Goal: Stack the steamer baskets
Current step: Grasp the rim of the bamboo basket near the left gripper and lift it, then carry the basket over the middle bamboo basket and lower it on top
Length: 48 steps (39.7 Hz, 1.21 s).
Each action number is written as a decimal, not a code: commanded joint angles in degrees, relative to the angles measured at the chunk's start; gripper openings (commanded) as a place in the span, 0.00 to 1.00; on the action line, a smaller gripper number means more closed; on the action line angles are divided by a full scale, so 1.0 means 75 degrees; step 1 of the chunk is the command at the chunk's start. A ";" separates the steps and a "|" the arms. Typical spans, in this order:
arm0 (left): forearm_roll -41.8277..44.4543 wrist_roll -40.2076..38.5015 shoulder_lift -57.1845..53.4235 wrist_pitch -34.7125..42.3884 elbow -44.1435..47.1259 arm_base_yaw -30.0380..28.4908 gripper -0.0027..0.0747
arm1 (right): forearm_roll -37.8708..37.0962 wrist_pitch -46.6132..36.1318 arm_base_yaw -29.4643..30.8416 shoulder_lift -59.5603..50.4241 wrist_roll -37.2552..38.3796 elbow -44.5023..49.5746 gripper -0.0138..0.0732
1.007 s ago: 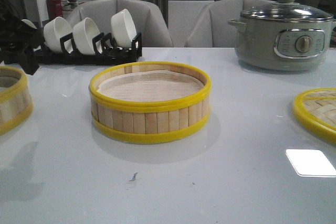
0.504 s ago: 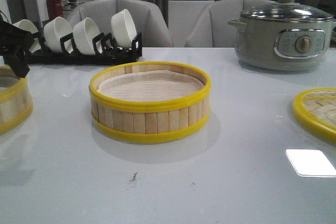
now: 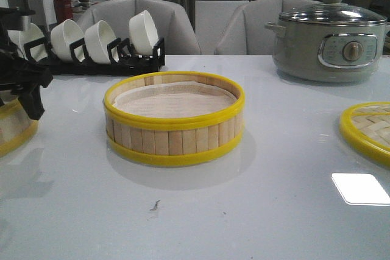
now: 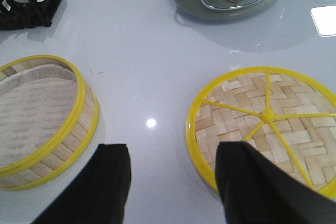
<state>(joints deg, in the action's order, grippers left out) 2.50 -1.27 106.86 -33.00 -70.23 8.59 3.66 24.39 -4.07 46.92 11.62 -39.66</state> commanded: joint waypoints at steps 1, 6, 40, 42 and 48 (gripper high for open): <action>-0.0073 -0.0029 -0.0334 0.0248 -0.0239 0.0039 0.64 | -0.0036 -0.0563 0.0008 -0.0021 -0.0031 -0.0318 0.71; -0.0087 -0.0029 -0.0334 0.0230 -0.0239 0.0039 0.45 | -0.0036 -0.0563 0.0008 -0.0021 -0.0031 -0.0318 0.71; 0.0003 0.0513 -0.0483 -0.2646 -0.4758 0.3476 0.15 | -0.0036 -0.0563 0.0008 -0.0021 -0.0031 -0.0318 0.71; 0.0003 0.0604 -0.0395 -0.2647 -0.4792 0.3740 0.15 | -0.0036 -0.0563 0.0008 -0.0021 -0.0031 -0.0318 0.71; 0.0003 0.0608 -0.0069 -0.2617 -0.4792 0.4335 0.15 | -0.0036 -0.0563 0.0008 -0.0021 -0.0031 -0.0318 0.71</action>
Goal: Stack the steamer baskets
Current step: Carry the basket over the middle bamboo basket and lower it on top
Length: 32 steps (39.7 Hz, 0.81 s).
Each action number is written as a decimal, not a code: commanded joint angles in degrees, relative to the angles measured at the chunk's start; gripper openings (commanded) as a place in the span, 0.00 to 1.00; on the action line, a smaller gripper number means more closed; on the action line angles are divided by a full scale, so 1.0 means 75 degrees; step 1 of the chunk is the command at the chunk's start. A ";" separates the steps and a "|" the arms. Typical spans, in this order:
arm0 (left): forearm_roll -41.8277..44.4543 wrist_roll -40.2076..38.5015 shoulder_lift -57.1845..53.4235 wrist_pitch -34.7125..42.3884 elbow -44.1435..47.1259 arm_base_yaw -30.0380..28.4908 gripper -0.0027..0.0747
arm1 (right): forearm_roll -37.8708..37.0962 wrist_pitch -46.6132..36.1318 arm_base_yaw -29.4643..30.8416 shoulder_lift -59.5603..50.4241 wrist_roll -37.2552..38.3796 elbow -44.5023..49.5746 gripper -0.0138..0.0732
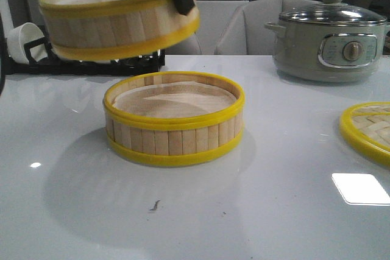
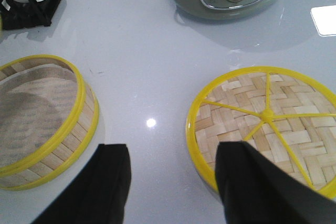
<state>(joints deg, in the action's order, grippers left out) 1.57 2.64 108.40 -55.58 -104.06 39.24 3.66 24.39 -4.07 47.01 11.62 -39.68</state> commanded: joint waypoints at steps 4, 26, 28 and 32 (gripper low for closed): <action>0.0127 0.0102 -0.0075 0.0462 -0.0282 0.0513 0.15 | -0.0036 -0.0563 0.0008 -0.0033 -0.0031 -0.0315 0.71; -0.0209 0.0102 0.0572 0.0894 -0.0294 0.0599 0.15 | -0.0036 -0.0563 0.0008 -0.0033 -0.0031 -0.0308 0.71; -0.0275 0.0102 0.0635 0.0894 -0.0294 0.0599 0.15 | -0.0036 -0.0556 0.0008 -0.0033 -0.0031 -0.0308 0.71; -0.0270 0.0102 0.0678 0.0966 -0.0294 0.0599 0.15 | -0.0036 -0.0556 0.0008 -0.0033 -0.0031 -0.0308 0.71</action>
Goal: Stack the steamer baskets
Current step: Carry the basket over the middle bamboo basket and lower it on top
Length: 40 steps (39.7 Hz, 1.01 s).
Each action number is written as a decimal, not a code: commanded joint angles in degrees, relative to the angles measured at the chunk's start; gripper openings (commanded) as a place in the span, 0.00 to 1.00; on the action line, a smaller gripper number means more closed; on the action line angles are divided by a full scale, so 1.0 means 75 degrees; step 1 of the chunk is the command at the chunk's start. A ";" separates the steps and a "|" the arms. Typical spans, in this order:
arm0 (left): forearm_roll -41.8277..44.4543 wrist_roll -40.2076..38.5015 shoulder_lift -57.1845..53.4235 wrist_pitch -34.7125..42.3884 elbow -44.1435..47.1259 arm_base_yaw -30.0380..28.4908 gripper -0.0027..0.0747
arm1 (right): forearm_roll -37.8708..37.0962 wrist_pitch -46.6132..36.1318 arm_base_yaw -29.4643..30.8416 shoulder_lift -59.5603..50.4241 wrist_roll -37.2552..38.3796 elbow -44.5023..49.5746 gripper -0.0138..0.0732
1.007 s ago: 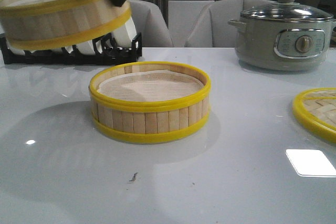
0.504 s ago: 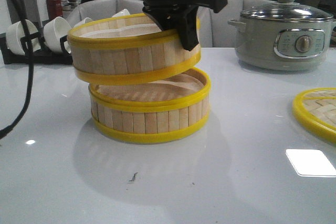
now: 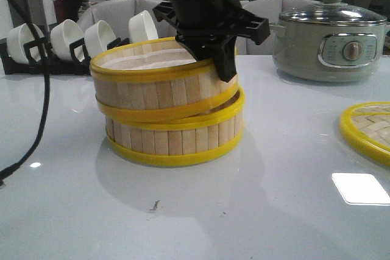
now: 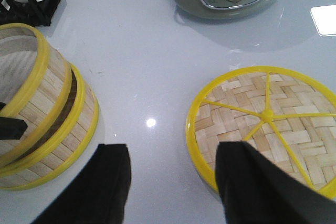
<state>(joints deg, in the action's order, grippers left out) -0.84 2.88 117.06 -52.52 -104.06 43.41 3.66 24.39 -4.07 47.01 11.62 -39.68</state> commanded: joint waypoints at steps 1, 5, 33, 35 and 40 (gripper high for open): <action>0.0052 0.0070 -0.0476 0.0602 -0.0294 0.0044 0.15 | -0.0036 -0.0556 0.0008 -0.0033 -0.0031 -0.0308 0.71; 0.0052 0.0070 -0.0476 0.0688 -0.0294 0.0044 0.15 | -0.0036 -0.0556 0.0008 -0.0033 -0.0031 -0.0308 0.71; -0.0286 0.0087 -0.0461 0.1002 -0.0294 0.0158 0.15 | -0.0036 -0.0556 0.0008 -0.0033 -0.0031 -0.0308 0.71; -0.0286 0.0087 -0.0448 0.1002 -0.0294 0.0158 0.15 | -0.0036 -0.0556 0.0008 -0.0033 -0.0031 -0.0308 0.71; -0.0286 0.0087 -0.0394 0.1002 -0.0294 0.0158 0.15 | -0.0036 -0.0556 0.0008 -0.0033 -0.0031 -0.0308 0.71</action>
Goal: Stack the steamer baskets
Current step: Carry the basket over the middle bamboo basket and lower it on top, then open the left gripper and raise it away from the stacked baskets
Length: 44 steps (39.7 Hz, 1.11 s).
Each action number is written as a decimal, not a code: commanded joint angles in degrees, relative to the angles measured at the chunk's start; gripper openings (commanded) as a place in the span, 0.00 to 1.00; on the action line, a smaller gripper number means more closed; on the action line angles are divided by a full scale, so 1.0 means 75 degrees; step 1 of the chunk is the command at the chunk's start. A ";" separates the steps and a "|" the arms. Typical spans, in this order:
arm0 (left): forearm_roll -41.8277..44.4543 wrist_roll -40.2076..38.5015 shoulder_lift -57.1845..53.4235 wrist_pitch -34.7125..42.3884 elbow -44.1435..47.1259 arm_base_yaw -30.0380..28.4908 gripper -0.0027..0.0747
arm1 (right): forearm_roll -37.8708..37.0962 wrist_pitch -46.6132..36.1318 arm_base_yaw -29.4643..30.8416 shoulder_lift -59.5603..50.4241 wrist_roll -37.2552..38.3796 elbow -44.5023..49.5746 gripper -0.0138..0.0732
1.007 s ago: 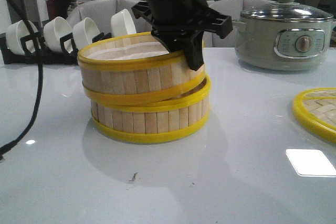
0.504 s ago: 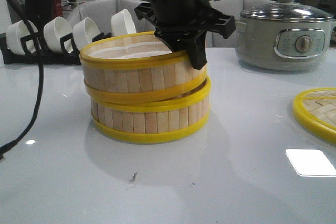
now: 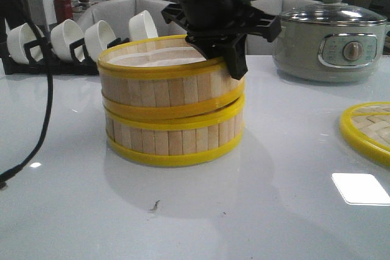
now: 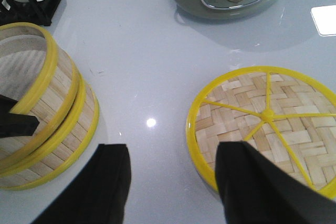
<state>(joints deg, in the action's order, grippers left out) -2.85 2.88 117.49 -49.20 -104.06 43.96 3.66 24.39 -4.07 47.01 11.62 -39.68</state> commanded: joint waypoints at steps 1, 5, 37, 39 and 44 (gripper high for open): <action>-0.0018 0.0087 -0.0428 0.0559 -0.0294 0.0084 0.15 | -0.0036 -0.0556 0.0008 -0.0033 -0.0031 -0.0308 0.71; -0.0018 0.0087 -0.0363 0.0480 -0.0294 0.0084 0.15 | -0.0036 -0.0556 0.0008 -0.0033 -0.0031 -0.0308 0.71; 0.0085 0.0087 -0.0363 0.0411 -0.0294 0.0070 0.56 | -0.0036 -0.0556 0.0008 -0.0033 -0.0031 -0.0308 0.71; 0.0116 0.0087 -0.0363 0.0411 -0.0294 0.0070 0.56 | -0.0036 -0.0556 0.0008 -0.0033 -0.0031 -0.0308 0.71; 0.0380 0.0072 -0.0407 0.0411 -0.0294 0.0070 0.56 | -0.0036 -0.0556 0.0008 -0.0033 -0.0031 -0.0308 0.71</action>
<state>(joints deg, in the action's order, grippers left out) -1.26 3.31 118.51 -48.83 -104.19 44.04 3.66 24.39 -4.07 47.01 11.62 -39.68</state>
